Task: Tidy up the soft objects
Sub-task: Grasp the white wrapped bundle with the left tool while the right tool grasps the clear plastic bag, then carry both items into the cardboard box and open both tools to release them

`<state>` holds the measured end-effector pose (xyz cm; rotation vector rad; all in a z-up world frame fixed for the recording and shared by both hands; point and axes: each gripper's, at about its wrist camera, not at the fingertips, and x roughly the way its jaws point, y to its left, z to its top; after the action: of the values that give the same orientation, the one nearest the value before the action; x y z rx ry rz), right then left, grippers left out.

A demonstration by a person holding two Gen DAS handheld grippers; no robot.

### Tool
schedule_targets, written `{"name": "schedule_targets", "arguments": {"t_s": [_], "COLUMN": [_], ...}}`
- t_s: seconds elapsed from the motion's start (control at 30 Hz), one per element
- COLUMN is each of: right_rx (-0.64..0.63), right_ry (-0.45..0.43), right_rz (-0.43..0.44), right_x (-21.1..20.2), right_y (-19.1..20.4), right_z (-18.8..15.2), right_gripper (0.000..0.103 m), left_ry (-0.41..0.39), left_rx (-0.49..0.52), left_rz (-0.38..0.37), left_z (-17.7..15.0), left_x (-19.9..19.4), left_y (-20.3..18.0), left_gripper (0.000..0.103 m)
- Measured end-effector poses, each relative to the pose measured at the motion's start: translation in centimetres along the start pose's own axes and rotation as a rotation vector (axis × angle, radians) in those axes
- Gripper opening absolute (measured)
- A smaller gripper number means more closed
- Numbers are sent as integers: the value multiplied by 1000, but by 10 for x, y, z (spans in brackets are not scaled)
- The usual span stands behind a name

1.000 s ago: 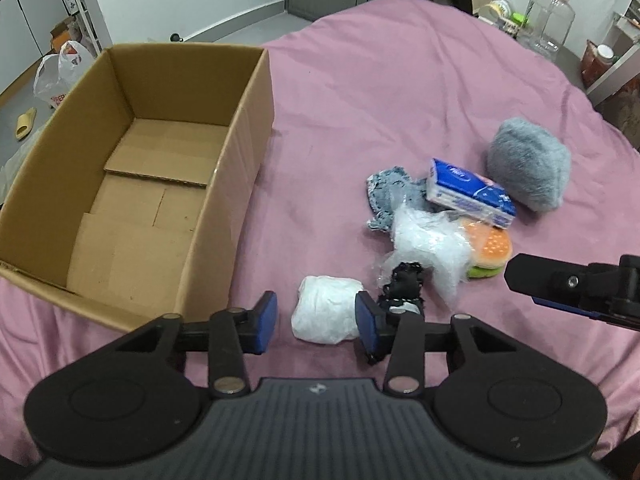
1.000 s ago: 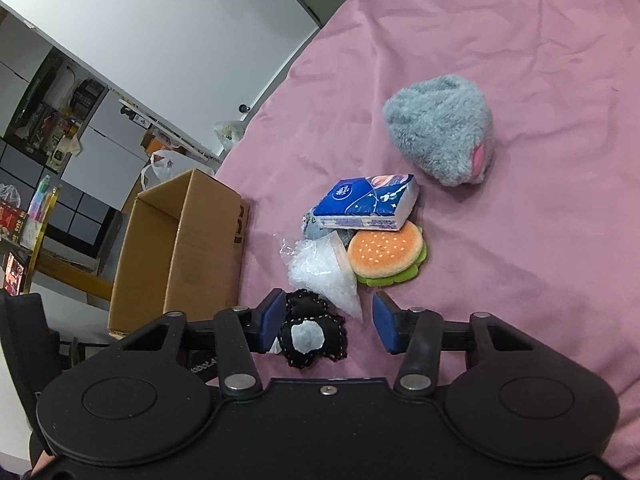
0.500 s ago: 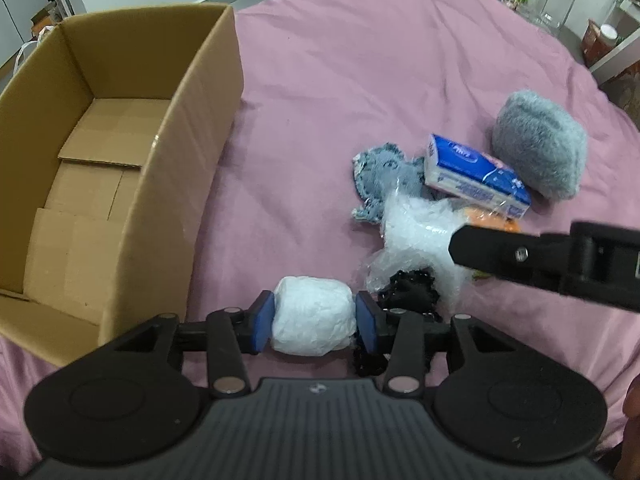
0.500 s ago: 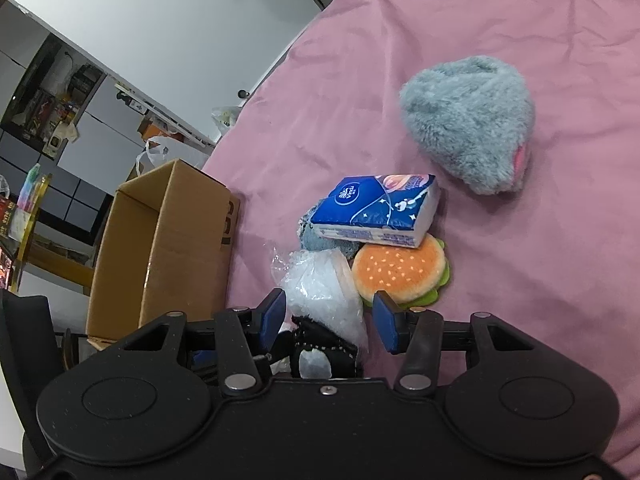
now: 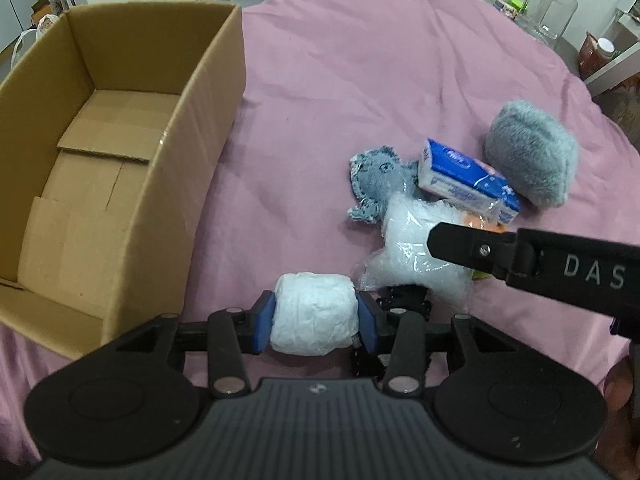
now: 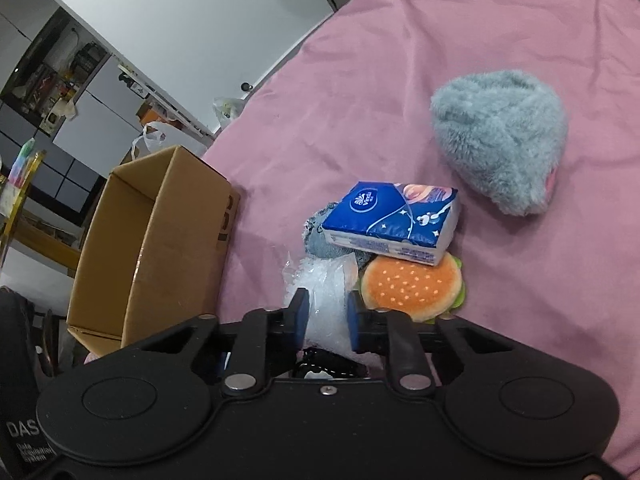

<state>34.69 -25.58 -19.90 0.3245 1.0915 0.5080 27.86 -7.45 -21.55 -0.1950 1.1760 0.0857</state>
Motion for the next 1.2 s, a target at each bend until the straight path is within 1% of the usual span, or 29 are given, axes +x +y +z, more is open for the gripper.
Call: {"name": "schedule_targets", "arguments": {"t_s": [0.4,0.73,0.97,1.2], "right_rx": [-9,-46,-78,-104], "right_ry": [-69,-131,-153,-162], "right_rz": [-40,-40,-28,-24], "right_x": [-37,-65,-70,-68], "right_y": [16,47,72,94], "right_z": [0,4,8,9], "right_gripper": [18,18,18,18], "left_ry": [-84,-155,-192,-218], "left_rx": [1,-3,-24,-43], "left_rz": [-43,-58,-54,-42], "left_z": [1,4,10,19], "left_x": [-53,-93,-112,-120], "left_y": [5,18,38,59], "left_gripper": [43,43,43,43]}}
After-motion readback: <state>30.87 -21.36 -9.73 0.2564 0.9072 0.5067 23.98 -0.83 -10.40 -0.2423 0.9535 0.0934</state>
